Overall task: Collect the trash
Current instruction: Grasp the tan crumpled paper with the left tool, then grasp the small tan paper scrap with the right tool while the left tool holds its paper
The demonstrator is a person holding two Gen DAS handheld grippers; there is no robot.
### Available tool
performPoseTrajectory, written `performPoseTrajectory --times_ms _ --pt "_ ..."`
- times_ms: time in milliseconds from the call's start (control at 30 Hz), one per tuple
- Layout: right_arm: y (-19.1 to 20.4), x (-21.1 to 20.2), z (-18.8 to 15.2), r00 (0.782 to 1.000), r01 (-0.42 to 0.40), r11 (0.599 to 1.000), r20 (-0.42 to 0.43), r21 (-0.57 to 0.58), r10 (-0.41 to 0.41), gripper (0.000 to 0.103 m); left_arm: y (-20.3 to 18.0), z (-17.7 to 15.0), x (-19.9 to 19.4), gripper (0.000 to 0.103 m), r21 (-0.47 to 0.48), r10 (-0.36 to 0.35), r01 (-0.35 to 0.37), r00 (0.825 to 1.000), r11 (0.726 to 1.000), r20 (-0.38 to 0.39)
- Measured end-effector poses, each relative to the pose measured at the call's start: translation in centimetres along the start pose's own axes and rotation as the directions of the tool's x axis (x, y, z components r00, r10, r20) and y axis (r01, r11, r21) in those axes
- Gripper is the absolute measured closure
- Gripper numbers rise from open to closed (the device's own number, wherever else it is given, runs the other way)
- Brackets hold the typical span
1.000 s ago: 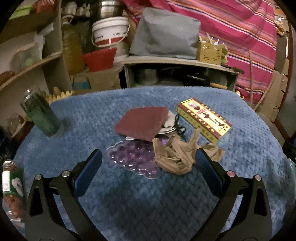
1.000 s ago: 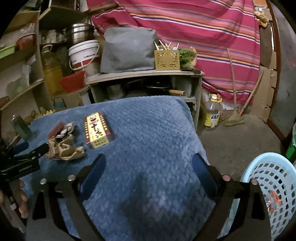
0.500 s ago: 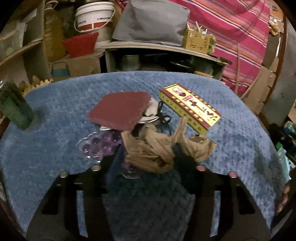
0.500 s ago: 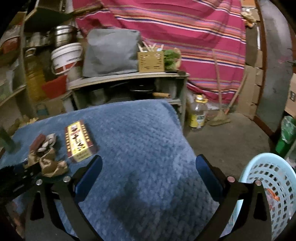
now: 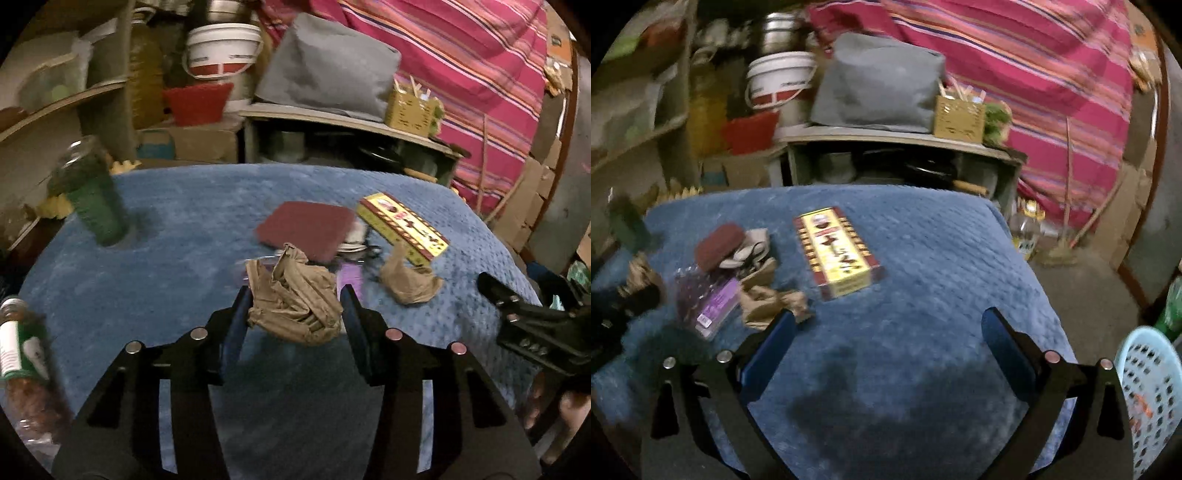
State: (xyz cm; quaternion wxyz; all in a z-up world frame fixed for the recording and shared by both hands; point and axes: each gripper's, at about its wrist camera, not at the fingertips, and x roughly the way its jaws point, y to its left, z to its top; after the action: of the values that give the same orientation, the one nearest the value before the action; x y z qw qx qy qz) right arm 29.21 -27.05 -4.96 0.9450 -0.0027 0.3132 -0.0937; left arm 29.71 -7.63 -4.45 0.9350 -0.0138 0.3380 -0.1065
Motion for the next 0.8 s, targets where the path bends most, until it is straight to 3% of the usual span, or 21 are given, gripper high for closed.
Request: performPoseTrajectory --times_ms 233,367,500,633,800 --pt "4.1 0.7 0.5 0.998 -0.06 0.997 -0.018 -0.058 0.059 0.007 4.7 -0.8 -0.9 0.055 -0.015 0.092 -0.092 0.996 0.996 0.01" --pt "5.2 1.8 0.8 0.994 -0.096 0.992 -0.052 -0.078 0.092 0.03 6.8 -1.1 -0.6 0.055 -0.037 0.116 -0.116 0.993 0.993 -0.009" --pt "5.3 2.8 0.7 0.986 -0.147 0.987 -0.086 -0.067 0.141 0.035 7.9 -1.1 -0.6 0.055 -0.063 0.116 -0.117 0.993 0.991 -0.012" --pt "5.8 2.8 0.5 0.974 -0.213 0.974 -0.1 -0.082 0.205 0.06 7.7 -1.0 -0.4 0.055 -0.063 0.117 -0.117 0.993 0.991 -0.013" --pt "5.8 2.4 0.3 0.974 -0.217 0.972 -0.084 -0.087 0.21 0.063 6.8 -1.0 -0.4 0.055 -0.037 0.129 -0.129 0.992 0.991 -0.006"
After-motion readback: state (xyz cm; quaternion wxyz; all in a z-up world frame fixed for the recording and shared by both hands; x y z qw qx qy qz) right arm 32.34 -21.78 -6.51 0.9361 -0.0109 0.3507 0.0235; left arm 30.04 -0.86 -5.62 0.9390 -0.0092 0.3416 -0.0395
